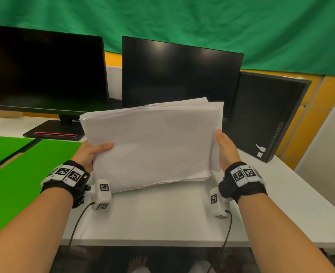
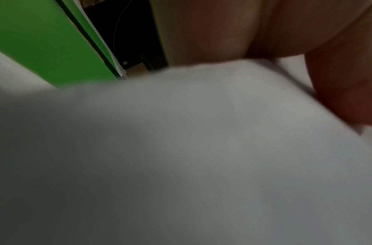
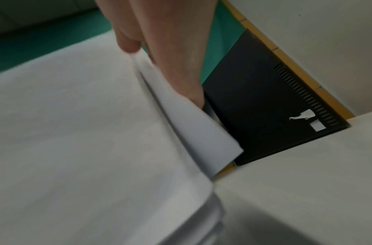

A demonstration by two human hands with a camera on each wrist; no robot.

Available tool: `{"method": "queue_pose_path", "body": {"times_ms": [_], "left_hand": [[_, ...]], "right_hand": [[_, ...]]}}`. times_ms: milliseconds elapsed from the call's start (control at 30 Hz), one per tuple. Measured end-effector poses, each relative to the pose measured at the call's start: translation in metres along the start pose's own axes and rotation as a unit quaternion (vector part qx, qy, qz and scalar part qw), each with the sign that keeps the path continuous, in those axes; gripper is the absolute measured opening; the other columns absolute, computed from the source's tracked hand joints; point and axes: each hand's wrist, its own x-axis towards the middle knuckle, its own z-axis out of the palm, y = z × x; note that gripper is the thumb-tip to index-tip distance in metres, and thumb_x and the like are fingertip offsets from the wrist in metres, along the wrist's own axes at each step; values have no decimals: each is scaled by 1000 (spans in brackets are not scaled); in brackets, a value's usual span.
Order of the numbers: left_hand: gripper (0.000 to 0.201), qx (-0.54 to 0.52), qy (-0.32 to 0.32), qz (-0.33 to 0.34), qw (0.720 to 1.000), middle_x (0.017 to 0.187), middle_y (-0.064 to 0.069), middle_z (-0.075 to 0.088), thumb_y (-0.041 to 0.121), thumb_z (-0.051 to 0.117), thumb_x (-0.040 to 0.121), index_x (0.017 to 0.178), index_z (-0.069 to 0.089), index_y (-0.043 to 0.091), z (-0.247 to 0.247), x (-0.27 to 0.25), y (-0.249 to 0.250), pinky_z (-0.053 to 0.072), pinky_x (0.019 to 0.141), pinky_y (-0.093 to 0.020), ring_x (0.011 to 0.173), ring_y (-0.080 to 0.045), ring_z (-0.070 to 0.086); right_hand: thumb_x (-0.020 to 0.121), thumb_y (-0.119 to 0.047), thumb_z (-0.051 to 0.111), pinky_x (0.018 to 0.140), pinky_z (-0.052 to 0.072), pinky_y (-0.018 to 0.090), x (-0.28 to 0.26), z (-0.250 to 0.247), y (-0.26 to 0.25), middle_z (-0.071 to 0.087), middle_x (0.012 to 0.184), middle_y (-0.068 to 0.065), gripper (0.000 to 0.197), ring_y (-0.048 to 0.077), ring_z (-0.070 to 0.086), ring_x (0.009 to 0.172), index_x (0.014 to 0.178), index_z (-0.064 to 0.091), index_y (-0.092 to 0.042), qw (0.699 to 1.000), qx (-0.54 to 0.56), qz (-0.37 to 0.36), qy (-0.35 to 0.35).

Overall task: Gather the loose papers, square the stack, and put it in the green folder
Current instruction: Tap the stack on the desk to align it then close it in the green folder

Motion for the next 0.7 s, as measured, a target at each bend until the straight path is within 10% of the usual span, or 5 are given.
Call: {"method": "queue_pose_path", "body": {"times_ms": [133,300,500,600,700], "left_hand": [[49,-23,-27,-3,999,90,4,77,13,80,51,98,66,17,7,-2,-1,60,64,-27,76,-12,73],[64,-6,-33,9,999,91,4,77,22,89,44,103,65,20,3,4,7,59,66,-27,86,-16,72],[31,34,-10,15,999,83,6,77,-1,60,81,102,64,20,23,6,6,60,69,-30,79,-12,72],[29,62,18,37,997,82,8,77,3,65,78,104,65,18,28,8,11,57,73,-32,79,-12,72],[30,92,35,77,992,84,7,76,7,70,75,103,66,18,32,11,18,55,76,-34,87,-17,69]], "right_hand": [[76,-56,60,98,42,43,6,4,1,50,129,-2,81,17,54,106,142,25,-24,996,86,32,-20],[30,-51,88,73,57,34,15,-9,0,73,103,1,89,24,70,96,110,64,-21,994,89,4,-64],[44,-38,88,77,57,33,13,-2,1,70,107,5,85,21,68,97,118,60,-9,994,101,-34,-31],[72,-10,75,85,55,35,12,-5,0,68,95,1,38,18,67,90,108,62,-9,998,50,-40,2],[79,-4,68,62,54,14,14,-6,-8,66,85,-4,29,1,67,67,108,63,-3,994,36,-86,48]]}}
